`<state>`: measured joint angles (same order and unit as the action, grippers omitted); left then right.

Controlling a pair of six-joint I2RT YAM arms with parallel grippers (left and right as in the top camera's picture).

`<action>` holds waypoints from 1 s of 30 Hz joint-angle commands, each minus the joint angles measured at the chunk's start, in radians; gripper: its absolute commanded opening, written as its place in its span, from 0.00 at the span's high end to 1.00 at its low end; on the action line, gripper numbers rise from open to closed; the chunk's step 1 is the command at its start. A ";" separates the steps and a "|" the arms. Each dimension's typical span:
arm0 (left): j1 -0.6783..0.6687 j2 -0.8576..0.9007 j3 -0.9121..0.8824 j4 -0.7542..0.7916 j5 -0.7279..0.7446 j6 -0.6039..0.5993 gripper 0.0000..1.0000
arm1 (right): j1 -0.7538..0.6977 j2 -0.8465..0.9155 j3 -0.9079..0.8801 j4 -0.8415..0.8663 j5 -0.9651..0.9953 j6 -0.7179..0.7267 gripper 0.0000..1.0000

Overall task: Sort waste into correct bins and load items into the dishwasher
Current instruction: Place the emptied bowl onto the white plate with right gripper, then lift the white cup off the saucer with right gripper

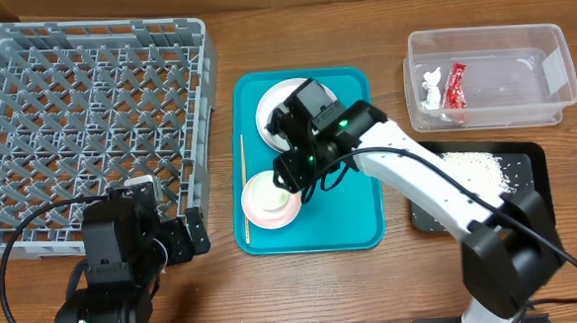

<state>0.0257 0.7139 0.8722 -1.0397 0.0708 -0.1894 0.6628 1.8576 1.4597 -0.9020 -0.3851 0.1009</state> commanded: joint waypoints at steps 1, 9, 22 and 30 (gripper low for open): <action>-0.001 -0.002 0.023 0.004 0.001 -0.017 0.00 | -0.001 0.025 -0.036 0.037 0.002 0.062 0.56; -0.001 -0.002 0.023 0.004 0.001 -0.017 0.00 | -0.001 0.061 -0.055 0.058 -0.002 0.113 0.94; -0.001 -0.002 0.023 0.020 0.068 -0.018 0.00 | -0.188 -0.055 0.162 -0.162 -0.002 0.108 0.96; -0.001 0.061 0.021 0.184 0.335 -0.047 0.00 | -0.446 -0.132 0.188 -0.136 -0.139 0.198 0.96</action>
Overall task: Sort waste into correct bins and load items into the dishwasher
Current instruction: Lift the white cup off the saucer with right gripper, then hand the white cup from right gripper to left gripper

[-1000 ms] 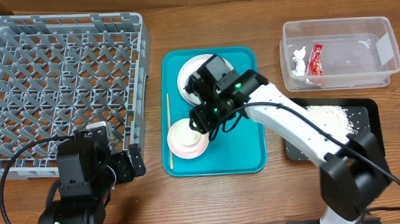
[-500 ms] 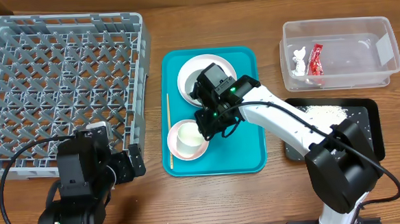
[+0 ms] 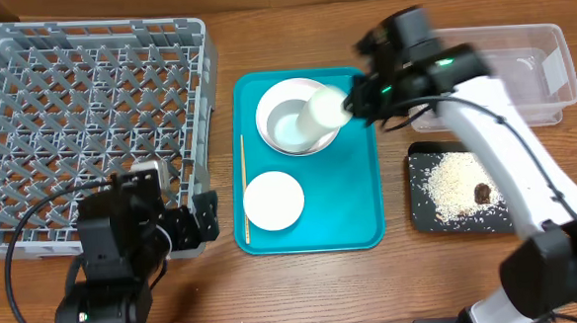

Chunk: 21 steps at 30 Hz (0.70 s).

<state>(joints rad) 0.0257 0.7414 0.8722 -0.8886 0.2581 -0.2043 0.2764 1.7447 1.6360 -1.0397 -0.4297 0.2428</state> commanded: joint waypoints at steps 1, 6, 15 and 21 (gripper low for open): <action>-0.001 0.051 0.021 0.061 0.185 -0.037 0.00 | -0.084 -0.016 0.007 0.004 -0.142 0.062 0.96; -0.003 0.174 0.021 0.292 0.512 -0.036 0.00 | -0.142 0.002 0.000 0.023 -0.459 0.037 0.96; -0.054 0.441 0.022 0.759 0.919 -0.180 0.00 | -0.115 0.005 0.000 0.058 -0.755 0.019 0.96; -0.092 0.501 0.022 0.902 0.966 -0.230 0.00 | -0.091 0.004 0.000 0.054 -0.845 0.019 0.96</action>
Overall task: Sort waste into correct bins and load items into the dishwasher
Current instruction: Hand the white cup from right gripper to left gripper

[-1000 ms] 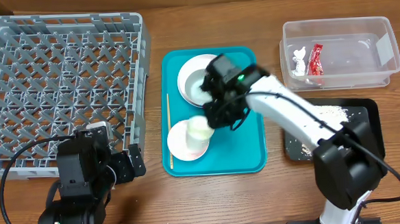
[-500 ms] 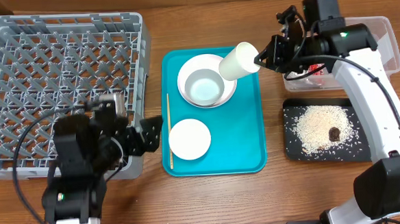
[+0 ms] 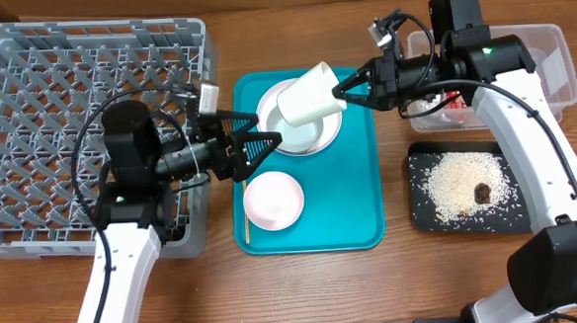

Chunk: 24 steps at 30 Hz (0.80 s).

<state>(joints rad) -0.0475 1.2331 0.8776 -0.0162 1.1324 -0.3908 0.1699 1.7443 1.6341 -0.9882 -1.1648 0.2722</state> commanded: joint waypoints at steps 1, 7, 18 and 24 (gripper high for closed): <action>-0.024 0.009 0.016 0.046 0.091 -0.044 0.00 | 0.024 0.005 0.002 0.002 -0.113 -0.010 0.96; -0.044 0.009 0.016 0.147 0.091 -0.064 0.00 | 0.100 0.005 0.002 0.003 -0.113 -0.010 0.96; -0.082 0.009 0.016 0.204 0.092 -0.076 0.11 | 0.189 0.005 0.002 0.021 -0.113 -0.010 0.96; -0.082 0.009 0.016 0.204 0.090 -0.082 0.21 | 0.188 0.005 0.002 0.021 -0.113 -0.010 0.96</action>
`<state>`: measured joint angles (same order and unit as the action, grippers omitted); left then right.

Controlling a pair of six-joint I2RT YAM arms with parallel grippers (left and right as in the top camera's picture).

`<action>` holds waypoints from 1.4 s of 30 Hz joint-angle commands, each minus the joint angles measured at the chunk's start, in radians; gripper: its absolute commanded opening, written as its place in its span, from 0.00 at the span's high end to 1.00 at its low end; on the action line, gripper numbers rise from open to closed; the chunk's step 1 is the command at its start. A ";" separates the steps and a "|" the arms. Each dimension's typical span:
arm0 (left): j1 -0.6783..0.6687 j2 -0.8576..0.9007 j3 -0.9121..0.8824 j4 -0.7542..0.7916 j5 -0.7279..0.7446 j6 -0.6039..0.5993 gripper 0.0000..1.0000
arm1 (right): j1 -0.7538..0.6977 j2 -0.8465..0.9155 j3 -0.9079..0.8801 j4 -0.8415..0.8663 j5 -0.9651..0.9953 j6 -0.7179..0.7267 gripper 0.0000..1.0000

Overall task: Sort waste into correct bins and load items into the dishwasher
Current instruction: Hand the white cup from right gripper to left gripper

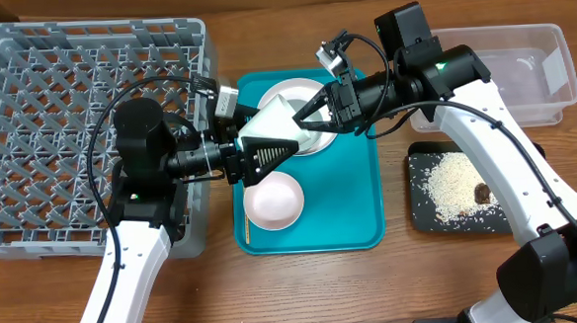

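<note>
A white paper cup [270, 130] hangs tilted over the left part of the teal tray [355, 212]. My right gripper [314, 118] is shut on its right end. My left gripper [260, 151] has come in from the left, open, with its dark fingers [273, 155] along the cup's sides. Whether they touch the cup cannot be told. Under the cup a white bowl [312, 140] is mostly hidden. A smaller white bowl [274, 200] sits at the tray's front, and a thin chopstick [245, 198] lies along the tray's left edge.
A grey dishwasher rack [77, 93] fills the left of the table. A clear plastic bin [522, 80] stands at the back right. In front of it is a black tray [425, 209] holding spilled rice [453, 181] and a dark scrap.
The right gripper has brought the cup lower and to the left, from above the big bowl to the tray's left part. The left gripper's fingers now stand around it.
The right gripper was down at the small bowl on the tray, the left arm folded at the front left. Then the right held the cup over the big bowl. Then the left gripper had reached the tray's edge, and now both meet at the cup.
</note>
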<state>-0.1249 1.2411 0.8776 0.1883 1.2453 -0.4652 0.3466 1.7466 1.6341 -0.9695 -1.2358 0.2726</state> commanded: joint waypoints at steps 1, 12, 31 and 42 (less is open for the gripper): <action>-0.005 0.001 0.016 0.000 -0.025 -0.007 0.22 | 0.011 0.002 0.002 0.003 -0.041 -0.010 0.96; -0.005 0.001 0.016 -0.052 -0.143 -0.006 0.18 | -0.022 0.002 0.002 0.005 -0.021 0.018 0.96; -0.005 0.001 0.016 0.056 -0.182 -0.095 0.20 | -0.047 0.002 0.002 0.038 -0.015 0.069 0.96; -0.007 0.001 0.016 0.102 -0.177 -0.127 0.33 | -0.043 0.002 0.002 0.038 -0.015 0.073 0.96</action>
<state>-0.1307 1.2411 0.8780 0.2680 1.0920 -0.5678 0.2882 1.7508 1.6341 -0.9344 -1.2175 0.3473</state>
